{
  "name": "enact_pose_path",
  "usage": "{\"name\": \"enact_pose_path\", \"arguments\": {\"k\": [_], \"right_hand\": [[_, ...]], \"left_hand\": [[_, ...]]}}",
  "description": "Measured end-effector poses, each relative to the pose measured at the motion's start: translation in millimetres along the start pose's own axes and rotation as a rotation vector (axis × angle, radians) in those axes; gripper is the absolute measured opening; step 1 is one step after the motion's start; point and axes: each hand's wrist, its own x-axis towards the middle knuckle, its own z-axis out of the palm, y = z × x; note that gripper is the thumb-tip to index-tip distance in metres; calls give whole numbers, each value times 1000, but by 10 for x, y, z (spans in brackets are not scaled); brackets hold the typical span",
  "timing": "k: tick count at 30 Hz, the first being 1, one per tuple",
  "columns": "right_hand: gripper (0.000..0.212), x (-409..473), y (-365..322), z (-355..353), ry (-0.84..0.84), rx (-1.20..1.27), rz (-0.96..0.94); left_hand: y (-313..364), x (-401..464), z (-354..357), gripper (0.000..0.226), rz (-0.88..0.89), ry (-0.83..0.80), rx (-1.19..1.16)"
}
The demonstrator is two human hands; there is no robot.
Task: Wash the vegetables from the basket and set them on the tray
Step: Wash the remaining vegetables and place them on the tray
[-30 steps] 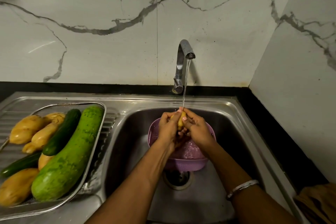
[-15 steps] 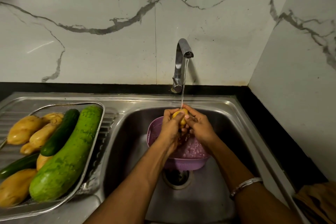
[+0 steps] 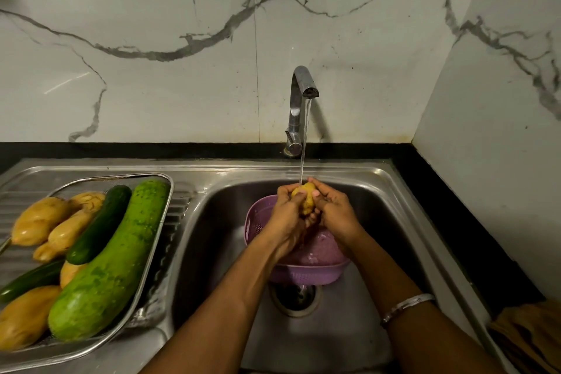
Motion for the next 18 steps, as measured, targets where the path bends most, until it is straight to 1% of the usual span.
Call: {"name": "enact_pose_path", "arguments": {"k": [3,5,10,13,18], "right_hand": [[42,5,-10,-27,1,42,2],[41,-4,-22,-30,5,29,9],[44,-9,-34,0,-17,-43,-18],[42,-54,-61,46,-56,-28,-42],[40,-101,-96,71,-63,-39,-64]], "left_hand": [[31,-5,-14,34,-20,-74,-52],[-3,-14,-3,41,-3,-87,-19],[-127,11,-25,24,128,60,207],[-127,35,-59,13,189,142,196],[-122,39,-76,10,167,161,163]]}}
